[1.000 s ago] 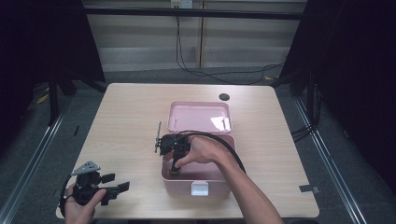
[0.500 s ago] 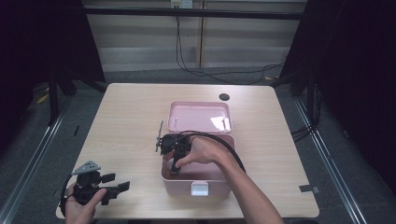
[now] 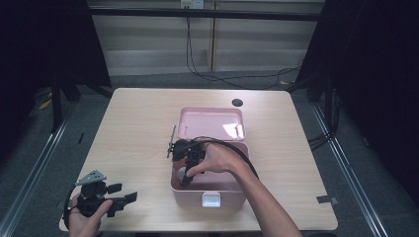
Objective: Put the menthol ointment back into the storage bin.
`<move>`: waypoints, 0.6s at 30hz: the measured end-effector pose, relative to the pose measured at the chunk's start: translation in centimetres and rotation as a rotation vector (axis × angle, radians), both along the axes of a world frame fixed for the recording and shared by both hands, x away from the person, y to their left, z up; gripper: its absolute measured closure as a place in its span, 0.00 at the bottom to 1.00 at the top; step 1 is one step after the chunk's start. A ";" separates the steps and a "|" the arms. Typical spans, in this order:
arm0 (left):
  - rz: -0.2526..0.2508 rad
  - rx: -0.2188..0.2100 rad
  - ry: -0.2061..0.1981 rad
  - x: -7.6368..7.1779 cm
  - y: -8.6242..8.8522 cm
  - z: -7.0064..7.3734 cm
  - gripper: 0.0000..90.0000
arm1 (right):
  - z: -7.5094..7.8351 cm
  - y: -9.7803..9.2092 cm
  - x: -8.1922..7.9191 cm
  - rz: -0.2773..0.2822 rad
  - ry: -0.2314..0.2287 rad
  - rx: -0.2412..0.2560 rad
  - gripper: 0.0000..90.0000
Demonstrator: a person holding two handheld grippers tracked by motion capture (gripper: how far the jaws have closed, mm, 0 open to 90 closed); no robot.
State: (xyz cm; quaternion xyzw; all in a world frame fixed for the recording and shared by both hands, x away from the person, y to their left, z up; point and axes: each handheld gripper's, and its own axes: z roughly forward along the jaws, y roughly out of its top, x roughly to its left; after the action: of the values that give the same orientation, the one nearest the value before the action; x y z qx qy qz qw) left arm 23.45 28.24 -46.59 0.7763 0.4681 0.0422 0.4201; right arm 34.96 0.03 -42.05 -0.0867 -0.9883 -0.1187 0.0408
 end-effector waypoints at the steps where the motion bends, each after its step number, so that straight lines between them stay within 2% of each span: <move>1: 0.001 0.000 0.001 0.0 0.0 0.0 0.25 | 0.1 -0.1 0.0 -0.006 0.000 0.010 0.30; 5: 0.002 -0.002 0.001 0.0 0.0 0.0 0.25 | 0.5 -0.7 0.0 -0.017 0.001 0.058 0.30; 10: 0.000 0.004 0.000 0.0 0.0 0.0 0.25 | 1.2 -1.4 -0.2 -0.037 -0.016 0.084 0.26; 12: 0.003 0.001 0.000 -0.1 0.0 0.0 0.25 | 1.5 -1.7 -0.3 -0.049 -0.011 0.115 0.26; 17: 0.004 0.002 0.002 0.0 0.0 0.0 0.25 | 2.3 -2.7 -0.5 -0.069 -0.021 0.124 0.26; 18: 0.003 0.003 0.002 0.0 0.0 0.0 0.25 | 2.4 -2.9 -0.6 -0.074 -0.027 0.140 0.26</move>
State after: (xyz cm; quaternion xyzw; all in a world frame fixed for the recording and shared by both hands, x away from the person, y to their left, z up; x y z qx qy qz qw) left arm 23.40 28.22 -46.62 0.7761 0.4699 0.0427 0.4183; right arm 34.39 -2.92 -39.66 -0.1185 -0.9742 -0.1899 0.0290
